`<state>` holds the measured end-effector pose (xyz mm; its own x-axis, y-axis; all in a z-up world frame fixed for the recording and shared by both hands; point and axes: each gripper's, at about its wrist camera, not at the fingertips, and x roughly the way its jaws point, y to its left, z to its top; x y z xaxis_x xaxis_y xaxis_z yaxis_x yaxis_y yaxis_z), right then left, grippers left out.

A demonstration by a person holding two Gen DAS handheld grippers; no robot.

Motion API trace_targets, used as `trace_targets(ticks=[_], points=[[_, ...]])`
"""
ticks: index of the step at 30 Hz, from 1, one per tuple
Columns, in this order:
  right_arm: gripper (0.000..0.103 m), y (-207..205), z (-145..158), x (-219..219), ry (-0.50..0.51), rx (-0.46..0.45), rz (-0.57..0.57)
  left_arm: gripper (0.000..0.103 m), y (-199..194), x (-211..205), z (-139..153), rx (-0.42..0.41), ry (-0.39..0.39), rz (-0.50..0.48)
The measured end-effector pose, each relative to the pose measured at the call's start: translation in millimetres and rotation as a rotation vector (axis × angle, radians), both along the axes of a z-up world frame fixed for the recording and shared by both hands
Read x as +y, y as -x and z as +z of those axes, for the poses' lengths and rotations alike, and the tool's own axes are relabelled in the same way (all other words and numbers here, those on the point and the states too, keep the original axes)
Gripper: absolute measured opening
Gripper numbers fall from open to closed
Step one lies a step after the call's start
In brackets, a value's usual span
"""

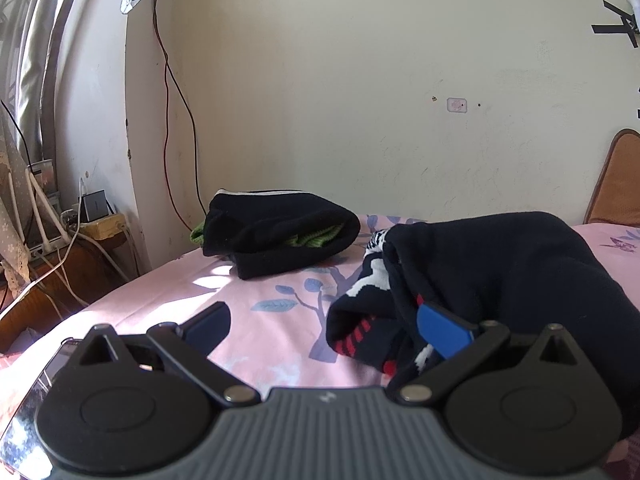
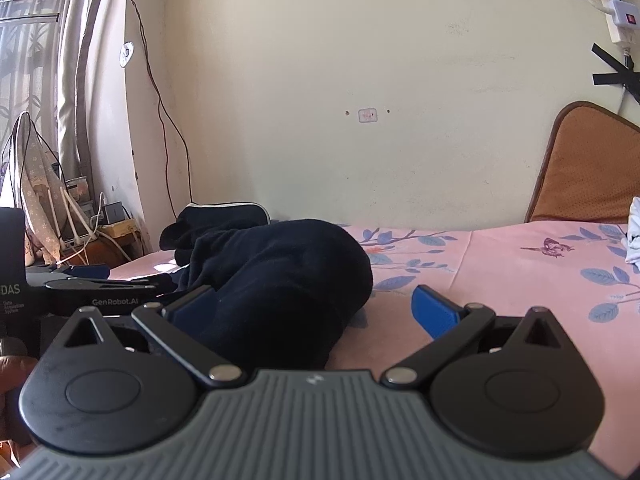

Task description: Fold small clothes

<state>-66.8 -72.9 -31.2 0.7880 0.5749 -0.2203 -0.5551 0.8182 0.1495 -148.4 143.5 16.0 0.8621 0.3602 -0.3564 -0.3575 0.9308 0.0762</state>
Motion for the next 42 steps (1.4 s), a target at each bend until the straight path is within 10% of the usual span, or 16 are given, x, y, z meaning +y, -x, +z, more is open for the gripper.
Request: trace_targets(ticks=[42], points=[[0.103, -2, -1, -3, -0.037, 0.031, 0.052, 0.103, 4, -7, 2, 0.000, -0.068, 0.021]])
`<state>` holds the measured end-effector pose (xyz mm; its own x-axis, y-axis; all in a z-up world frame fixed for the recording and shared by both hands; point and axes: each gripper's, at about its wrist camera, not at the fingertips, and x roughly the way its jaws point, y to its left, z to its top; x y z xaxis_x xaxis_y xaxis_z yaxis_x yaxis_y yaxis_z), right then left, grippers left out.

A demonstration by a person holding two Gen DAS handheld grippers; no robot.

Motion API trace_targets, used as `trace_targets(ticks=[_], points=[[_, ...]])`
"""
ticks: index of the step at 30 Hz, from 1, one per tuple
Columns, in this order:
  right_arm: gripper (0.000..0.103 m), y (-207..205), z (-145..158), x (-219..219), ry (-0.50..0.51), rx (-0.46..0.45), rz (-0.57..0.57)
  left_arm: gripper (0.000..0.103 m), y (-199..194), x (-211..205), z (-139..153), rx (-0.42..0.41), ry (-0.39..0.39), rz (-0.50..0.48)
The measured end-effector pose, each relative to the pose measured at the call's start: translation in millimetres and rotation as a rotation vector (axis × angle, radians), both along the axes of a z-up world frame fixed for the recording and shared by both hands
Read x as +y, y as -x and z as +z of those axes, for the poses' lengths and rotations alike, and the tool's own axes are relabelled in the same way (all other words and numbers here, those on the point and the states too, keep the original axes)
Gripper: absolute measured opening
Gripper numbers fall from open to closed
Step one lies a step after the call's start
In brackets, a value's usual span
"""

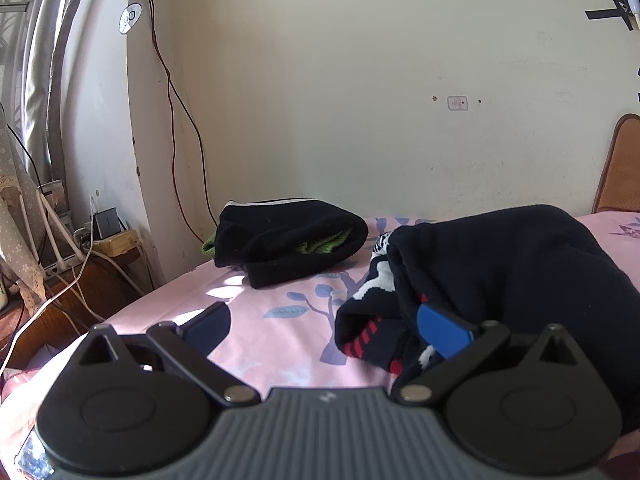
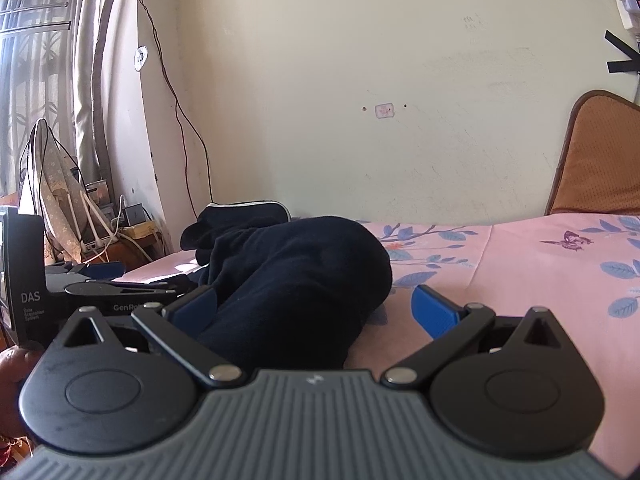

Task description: Fold small clothes

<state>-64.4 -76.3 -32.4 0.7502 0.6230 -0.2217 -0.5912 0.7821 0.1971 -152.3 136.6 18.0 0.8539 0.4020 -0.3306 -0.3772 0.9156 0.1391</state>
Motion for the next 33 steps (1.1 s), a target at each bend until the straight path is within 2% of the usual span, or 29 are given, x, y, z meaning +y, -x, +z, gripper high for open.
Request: trace_targets(ticks=[6, 9, 16, 26, 33], points=[[0.103, 1, 0, 2, 0.011, -0.001, 0.015, 0.103, 4, 7, 0, -0.022, 0.053, -0.018], [0.103, 0, 0, 1, 0.012, -0.001, 0.020, 0.103, 3, 8, 0, -0.018, 0.054, -0.015], [0.103, -2, -1, -1, -0.003, 0.027, 0.005, 0.103, -3, 7, -2, 0.026, 0.038, 0.011], [0.103, -7, -2, -5, -0.019, 0.059, -0.003, 0.103, -14, 20, -6, 0.105, 0.120, 0.017], [0.103, -10, -4, -8, -0.034, 0.077, -0.009, 0.103, -15, 23, -9, 0.124, 0.150, 0.013]])
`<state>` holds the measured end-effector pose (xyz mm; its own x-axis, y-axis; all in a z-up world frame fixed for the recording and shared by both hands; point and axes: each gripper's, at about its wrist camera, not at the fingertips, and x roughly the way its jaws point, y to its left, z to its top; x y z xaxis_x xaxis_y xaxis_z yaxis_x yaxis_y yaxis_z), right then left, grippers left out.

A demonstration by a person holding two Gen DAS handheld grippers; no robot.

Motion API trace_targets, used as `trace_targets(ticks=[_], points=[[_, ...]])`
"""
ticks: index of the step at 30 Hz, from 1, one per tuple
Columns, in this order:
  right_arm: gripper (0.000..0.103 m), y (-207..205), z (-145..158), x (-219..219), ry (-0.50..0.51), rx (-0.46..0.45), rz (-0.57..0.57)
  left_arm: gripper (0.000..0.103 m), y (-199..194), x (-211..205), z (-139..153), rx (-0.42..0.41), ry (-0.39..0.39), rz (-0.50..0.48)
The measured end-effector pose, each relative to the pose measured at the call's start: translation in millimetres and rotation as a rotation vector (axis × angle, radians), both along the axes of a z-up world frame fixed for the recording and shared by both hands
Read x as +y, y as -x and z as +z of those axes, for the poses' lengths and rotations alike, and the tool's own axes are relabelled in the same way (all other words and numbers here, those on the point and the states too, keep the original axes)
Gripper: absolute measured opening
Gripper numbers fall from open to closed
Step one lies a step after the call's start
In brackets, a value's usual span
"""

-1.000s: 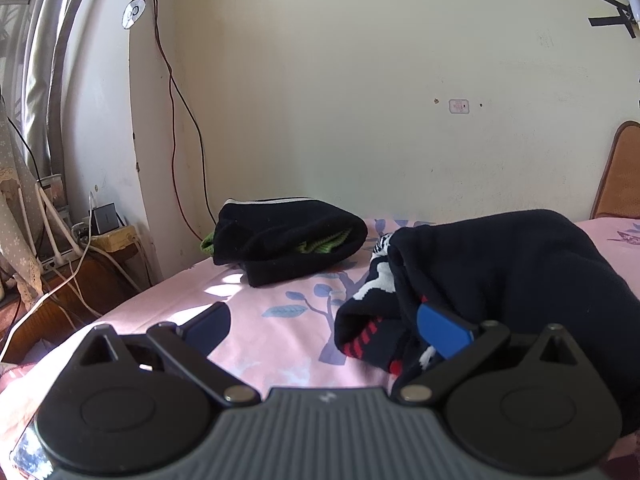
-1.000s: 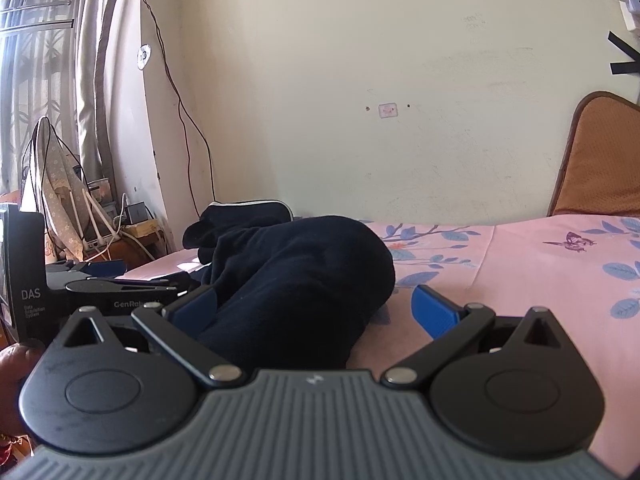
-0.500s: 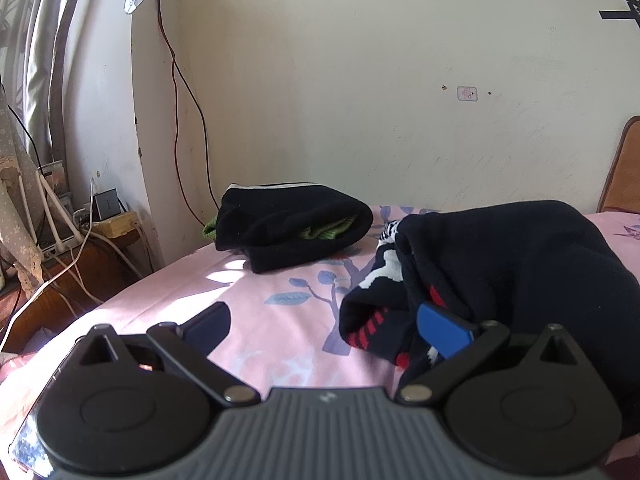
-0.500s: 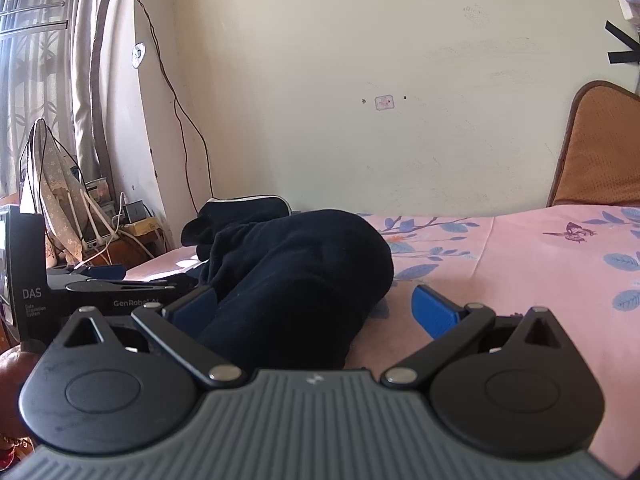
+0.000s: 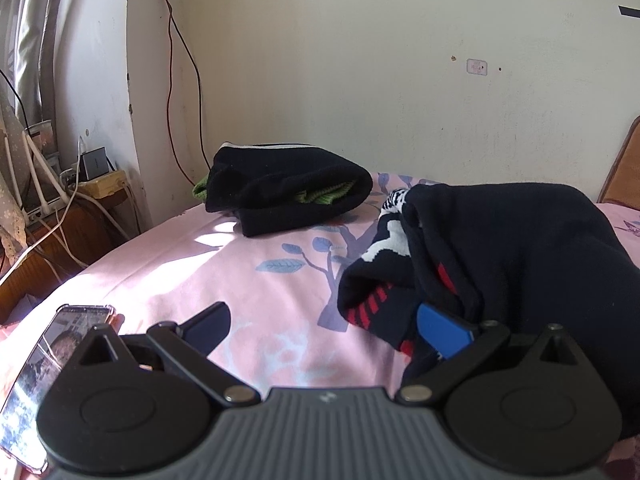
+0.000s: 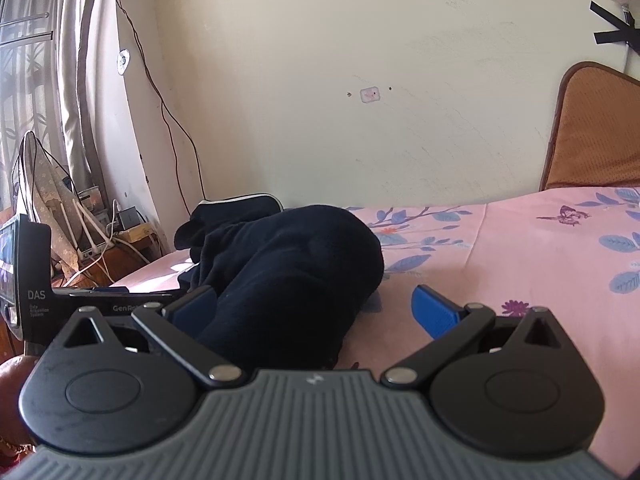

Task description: Fold small clothes

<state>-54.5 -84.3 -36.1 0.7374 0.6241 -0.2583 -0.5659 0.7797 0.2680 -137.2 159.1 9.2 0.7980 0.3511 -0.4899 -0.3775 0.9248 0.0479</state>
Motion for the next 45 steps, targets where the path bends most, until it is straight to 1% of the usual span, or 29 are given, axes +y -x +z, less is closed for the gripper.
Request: trace_targets(ticks=[4, 7, 10, 15, 16, 19, 34, 45], points=[[0.103, -2, 0, -1, -0.001, 0.008, 0.003, 0.103, -3, 4, -1, 0.021, 0.032, -0.004], [0.103, -3, -1, -1, -0.004, 0.015, 0.002, 0.103, -5, 9, -3, 0.033, 0.079, -0.007], [0.103, -5, -1, -2, -0.007, 0.024, 0.001, 0.103, -5, 18, -5, 0.039, 0.143, -0.014], [0.103, -6, -2, -3, -0.007, 0.032, 0.002, 0.103, -6, 37, -11, 0.045, 0.287, -0.022], [0.103, -6, -2, -4, -0.007, 0.034, 0.003, 0.103, -5, 38, -12, 0.040, 0.296, -0.023], [0.103, -6, -2, -4, -0.006, 0.038, 0.005, 0.103, -5, 36, -12, 0.045, 0.282, -0.021], [0.103, -11, -3, -6, -0.015, 0.057, 0.006, 0.103, -5, 38, -12, 0.048, 0.300, -0.021], [0.103, -10, -4, -7, -0.026, 0.062, 0.003, 0.103, -6, 37, -12, 0.052, 0.296, -0.019]])
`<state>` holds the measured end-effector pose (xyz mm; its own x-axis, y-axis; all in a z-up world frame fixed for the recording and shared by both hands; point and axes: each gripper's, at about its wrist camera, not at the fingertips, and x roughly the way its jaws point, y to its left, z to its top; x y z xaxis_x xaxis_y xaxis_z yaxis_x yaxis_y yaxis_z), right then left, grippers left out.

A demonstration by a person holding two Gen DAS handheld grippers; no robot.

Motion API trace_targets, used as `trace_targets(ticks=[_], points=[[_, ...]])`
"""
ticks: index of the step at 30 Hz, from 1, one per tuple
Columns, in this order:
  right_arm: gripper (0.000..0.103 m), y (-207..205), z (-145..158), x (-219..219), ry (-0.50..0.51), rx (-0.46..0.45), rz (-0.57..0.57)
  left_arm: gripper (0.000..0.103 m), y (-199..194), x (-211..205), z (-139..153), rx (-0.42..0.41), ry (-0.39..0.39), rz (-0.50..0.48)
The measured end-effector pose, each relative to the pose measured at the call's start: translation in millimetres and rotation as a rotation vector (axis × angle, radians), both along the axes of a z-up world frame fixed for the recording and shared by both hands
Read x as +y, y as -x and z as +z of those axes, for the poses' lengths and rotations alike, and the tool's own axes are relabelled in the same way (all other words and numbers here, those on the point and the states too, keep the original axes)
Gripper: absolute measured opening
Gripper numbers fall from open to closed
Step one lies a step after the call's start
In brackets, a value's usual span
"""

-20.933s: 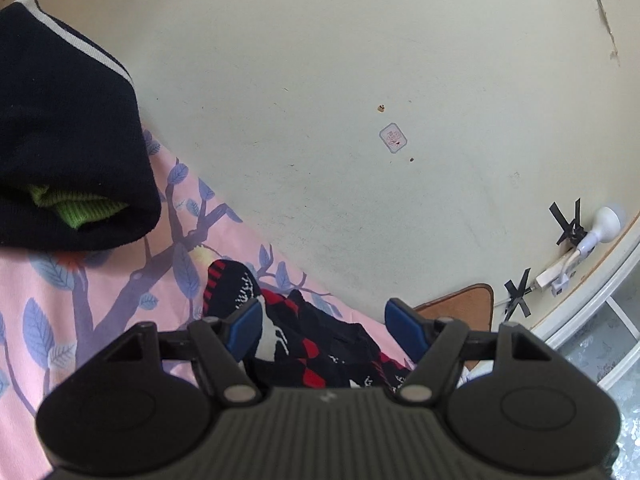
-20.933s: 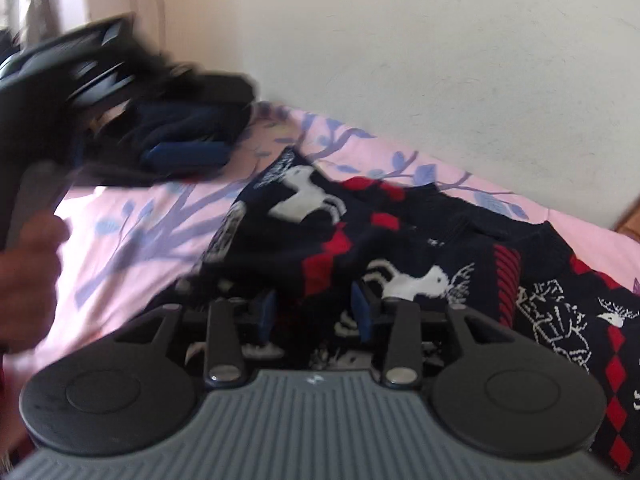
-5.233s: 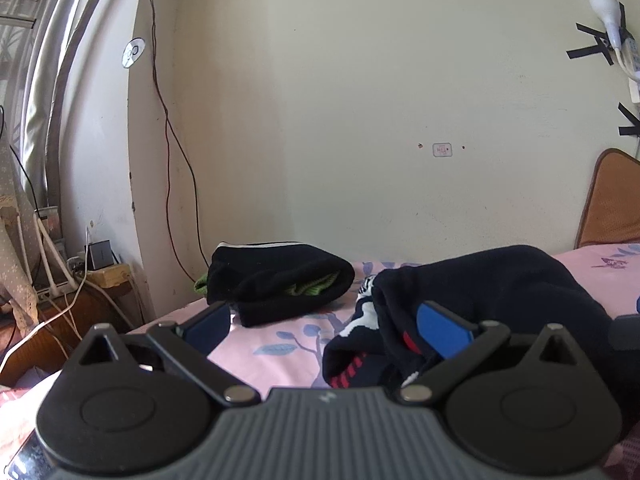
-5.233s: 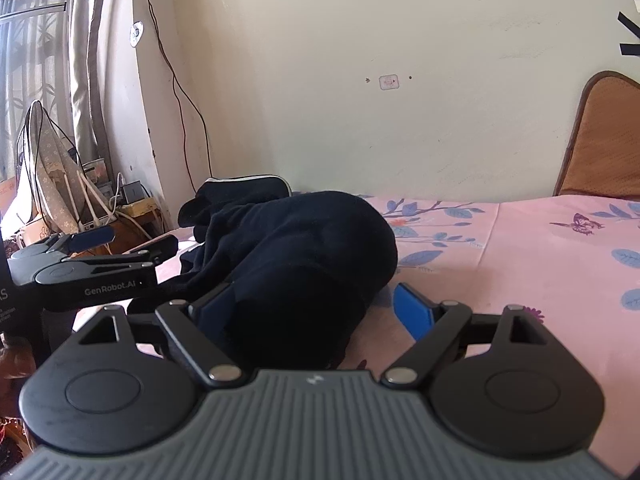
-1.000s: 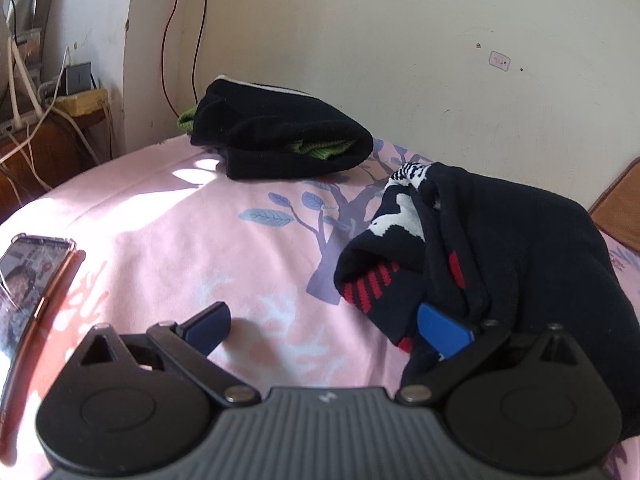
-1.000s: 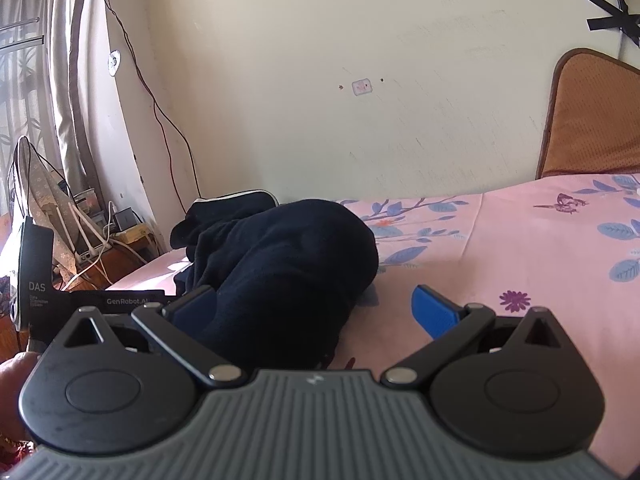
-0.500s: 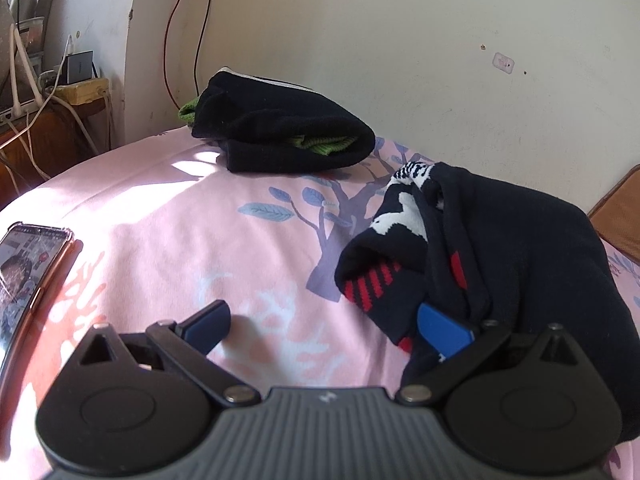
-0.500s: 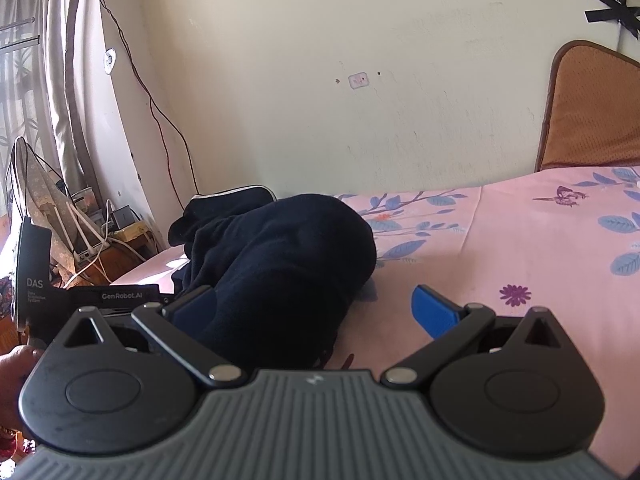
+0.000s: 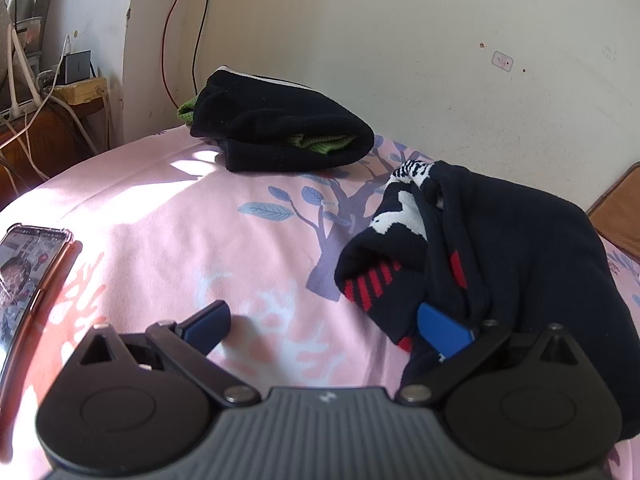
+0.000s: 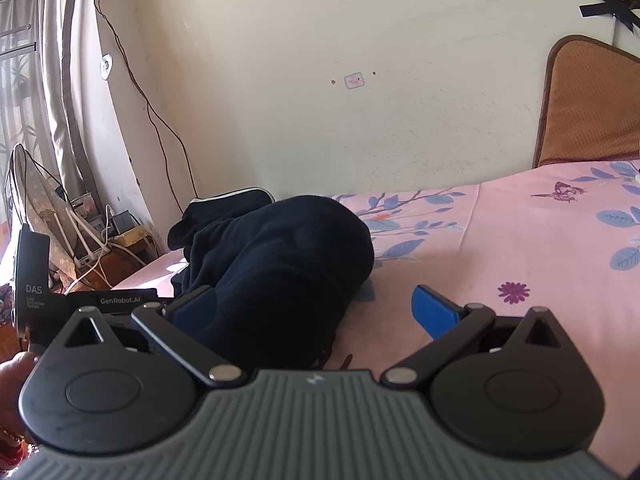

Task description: Fold small clothes

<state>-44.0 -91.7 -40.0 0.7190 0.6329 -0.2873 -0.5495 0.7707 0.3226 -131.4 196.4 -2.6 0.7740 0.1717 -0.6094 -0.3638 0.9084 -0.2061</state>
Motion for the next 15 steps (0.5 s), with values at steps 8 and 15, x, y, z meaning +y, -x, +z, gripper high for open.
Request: trace_targets(ticks=[8, 15], points=[[0.103, 0.0, 0.0, -0.4, 0.000, 0.001, 0.000, 0.103, 0.0, 0.4, -0.1, -0.003, 0.003, 0.001], [0.103, -0.7, -0.8, -0.2, 0.000, 0.003, -0.002, 0.103, 2.1, 3.6, -1.0, -0.021, 0.027, 0.003]])
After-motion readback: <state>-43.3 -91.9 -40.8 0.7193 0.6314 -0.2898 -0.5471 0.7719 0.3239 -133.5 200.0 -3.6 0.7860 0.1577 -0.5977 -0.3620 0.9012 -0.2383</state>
